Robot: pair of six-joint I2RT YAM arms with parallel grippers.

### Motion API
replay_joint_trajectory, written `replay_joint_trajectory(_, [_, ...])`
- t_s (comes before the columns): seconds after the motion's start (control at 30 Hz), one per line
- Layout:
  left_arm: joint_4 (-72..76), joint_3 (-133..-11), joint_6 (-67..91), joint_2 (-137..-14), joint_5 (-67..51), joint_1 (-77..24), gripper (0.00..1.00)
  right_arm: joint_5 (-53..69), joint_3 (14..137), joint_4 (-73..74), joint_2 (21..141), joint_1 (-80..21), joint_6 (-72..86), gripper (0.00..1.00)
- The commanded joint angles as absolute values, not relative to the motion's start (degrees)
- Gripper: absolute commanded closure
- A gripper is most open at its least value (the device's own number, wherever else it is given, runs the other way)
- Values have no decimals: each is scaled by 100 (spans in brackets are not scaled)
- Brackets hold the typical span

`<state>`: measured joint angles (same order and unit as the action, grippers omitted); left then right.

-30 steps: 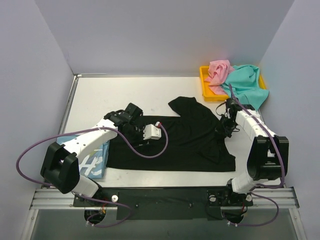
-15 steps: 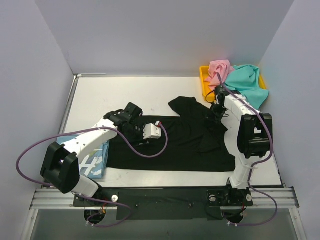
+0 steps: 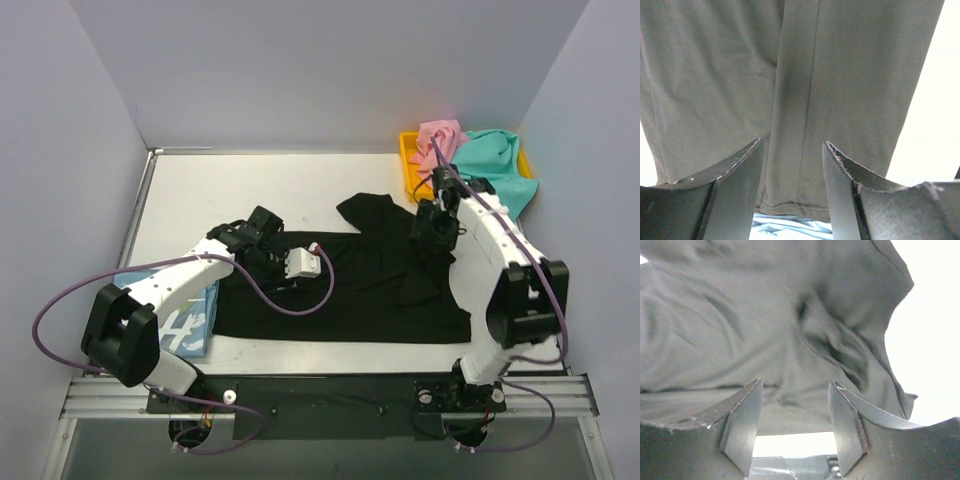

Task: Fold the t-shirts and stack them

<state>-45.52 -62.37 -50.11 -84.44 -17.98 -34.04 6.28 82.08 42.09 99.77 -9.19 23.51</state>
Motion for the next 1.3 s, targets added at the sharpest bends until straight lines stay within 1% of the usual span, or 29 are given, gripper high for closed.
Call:
replay_joint_trajectory(0.0, [-4272, -6161, -4940, -8297, -1811, -3357, 40, -53, 6772, 4809, 8860, -668, 2767, 51])
replay_joint_trajectory(0.03, [-4228, -6144, -4931, -8297, -1793, -3349, 40, -53, 6594, 4755, 8755, -624, 2838, 53])
replay_joint_trajectory(0.13, [-4254, -6100, -4948, -8253, -1767, -3331, 38, 518, 5768, 4168, 8631, -352, 3189, 53])
replay_joint_trajectory(0.2, [-4254, -6065, -4939, -8218, -1740, -3314, 37, 685, 5539, 3887, 8674, -220, 3278, 53])
replay_joint_trajectory(0.43, [-4210, -5994, -4931, -8156, -1705, -3243, 37, 800, 5318, 3525, 9070, -158, 3366, 54])
replay_joint_trajectory(0.5, [-4227, -5994, -4939, -8148, -1705, -3191, 37, 712, 5335, 3437, 9088, -158, 3349, 56])
replay_joint_trajectory(0.57, [-4236, -5977, -4948, -8148, -1705, -3164, 37, 642, 5405, 3402, 9132, -167, 3287, 65])
replay_joint_trajectory(0.6, [-4236, -5977, -4957, -8147, -1714, -3155, 37, 676, 5423, 3410, 9210, -158, 3261, 72])
replay_joint_trajectory(0.63, [-4228, -5985, -4966, -8165, -1714, -3138, 37, 764, 5458, 3410, 9289, -150, 3243, 76])
replay_joint_trajectory(0.67, [-4210, -5985, -4966, -8165, -1723, -3138, 37, 773, 5467, 3419, 9307, -149, 3243, 86])
replay_joint_trajectory(0.7, [-4210, -5994, -4975, -8174, -1714, -3120, 36, 730, 5484, 3428, 9299, -176, 3226, 92])
replay_joint_trajectory(0.73, [-4253, -6020, -5018, -8174, -1723, -3120, 36, 686, 5510, 3445, 9281, -202, 3217, 100])
replay_joint_trajectory(0.87, [-4350, -6021, -5045, -8191, -1784, -3059, 34, 414, 6036, 3830, 9167, -509, 2989, 100])
replay_joint_trajectory(1.0, [-4342, -6003, -5036, -8209, -1802, -3041, 34, 378, 6669, 4156, 9369, -1019, 2900, 100])
replay_joint_trajectory(1.27, [-4263, -5977, -5089, -8218, -1740, -2988, 34, 764, 7794, 4201, 10467, -1546, 2962, 100])
